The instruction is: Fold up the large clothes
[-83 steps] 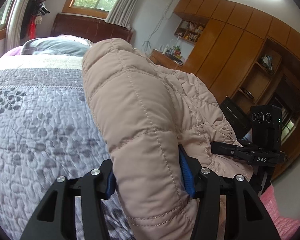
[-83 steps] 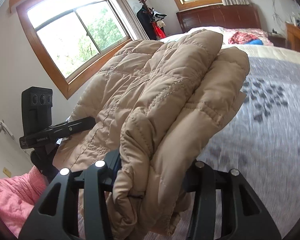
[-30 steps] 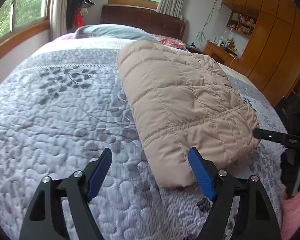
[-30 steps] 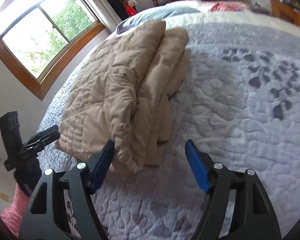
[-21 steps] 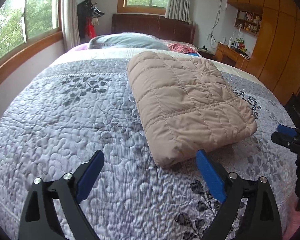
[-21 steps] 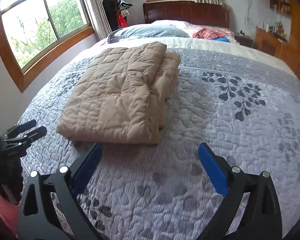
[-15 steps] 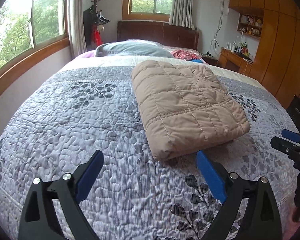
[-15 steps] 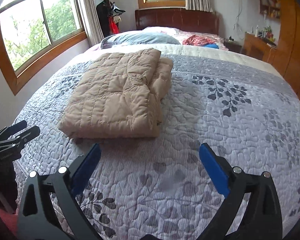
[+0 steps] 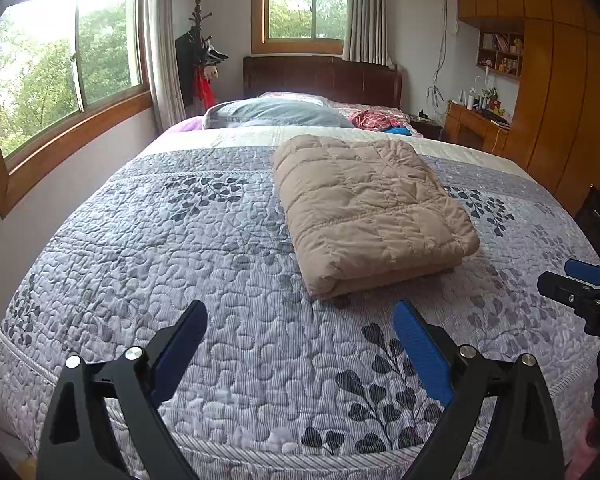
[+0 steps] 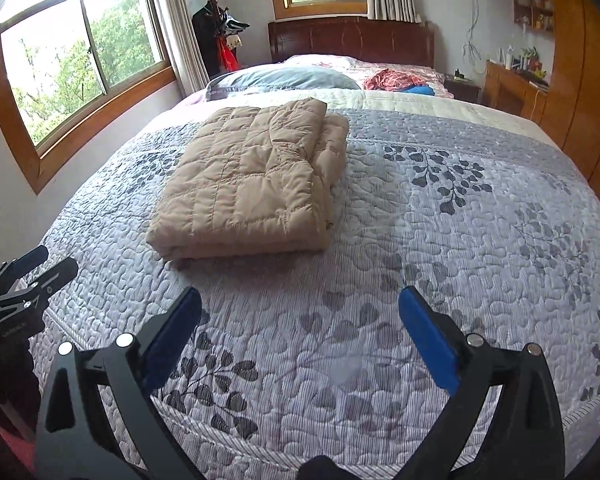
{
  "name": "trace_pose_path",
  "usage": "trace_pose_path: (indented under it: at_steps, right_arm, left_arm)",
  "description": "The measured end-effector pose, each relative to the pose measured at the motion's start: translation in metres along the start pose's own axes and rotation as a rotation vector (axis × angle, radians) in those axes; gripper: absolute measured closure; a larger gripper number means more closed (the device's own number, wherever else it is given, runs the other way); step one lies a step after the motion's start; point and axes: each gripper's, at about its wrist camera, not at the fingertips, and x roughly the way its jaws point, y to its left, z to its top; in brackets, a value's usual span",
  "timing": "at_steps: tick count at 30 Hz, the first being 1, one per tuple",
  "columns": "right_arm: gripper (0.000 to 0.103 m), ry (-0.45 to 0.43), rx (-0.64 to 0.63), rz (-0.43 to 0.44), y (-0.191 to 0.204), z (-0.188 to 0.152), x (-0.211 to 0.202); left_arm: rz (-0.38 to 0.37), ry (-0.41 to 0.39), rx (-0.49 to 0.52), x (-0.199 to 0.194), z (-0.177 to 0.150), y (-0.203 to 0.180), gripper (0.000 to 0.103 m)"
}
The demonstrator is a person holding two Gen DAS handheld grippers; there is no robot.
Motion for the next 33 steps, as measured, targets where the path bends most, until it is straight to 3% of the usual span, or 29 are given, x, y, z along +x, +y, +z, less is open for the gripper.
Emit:
trace_pose_path:
  at_steps: [33]
  right_arm:
    - [0.005, 0.014, -0.013, 0.003, 0.013, -0.021, -0.009]
  left_arm:
    - [0.000, 0.012, 0.018, -0.013, -0.017, -0.001, 0.009]
